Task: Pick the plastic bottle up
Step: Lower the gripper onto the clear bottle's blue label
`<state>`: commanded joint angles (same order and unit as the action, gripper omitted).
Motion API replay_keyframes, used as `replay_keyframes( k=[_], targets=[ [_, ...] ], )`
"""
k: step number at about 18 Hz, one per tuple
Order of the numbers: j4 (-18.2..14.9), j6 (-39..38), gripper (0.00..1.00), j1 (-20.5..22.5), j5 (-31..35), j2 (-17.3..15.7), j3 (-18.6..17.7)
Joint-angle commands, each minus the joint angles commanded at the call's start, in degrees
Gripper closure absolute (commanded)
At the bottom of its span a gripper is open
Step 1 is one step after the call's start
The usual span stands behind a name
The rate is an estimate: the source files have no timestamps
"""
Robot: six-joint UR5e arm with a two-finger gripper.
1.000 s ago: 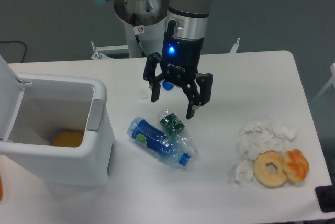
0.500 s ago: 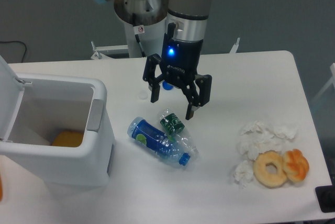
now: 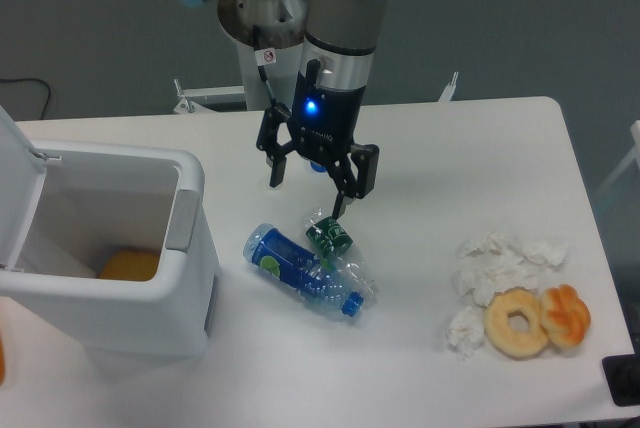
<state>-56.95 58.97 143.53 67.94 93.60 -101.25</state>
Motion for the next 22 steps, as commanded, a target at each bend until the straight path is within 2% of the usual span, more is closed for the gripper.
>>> replay_keyframes(
  k=[4, 7, 9, 12, 14, 22],
  targets=[
    [0.00, 5.78, 0.00, -0.09, 0.00, 1.05, 0.79],
    [0.00, 12.55, 0.00, -0.09, 0.09, 2.90, 2.72],
    [0.00, 14.41, 0.00, -0.09, 0.35, 3.78, 4.30],
    [0.17, 15.03, 0.00, -3.24, 7.36, 5.53, 7.63],
    [0.18, 15.56, 0.00, -5.53, 8.43, 7.11, 9.92],
    [1.40, 11.61, 0.00, -8.35, 8.26, 7.38, 9.58]
  ],
)
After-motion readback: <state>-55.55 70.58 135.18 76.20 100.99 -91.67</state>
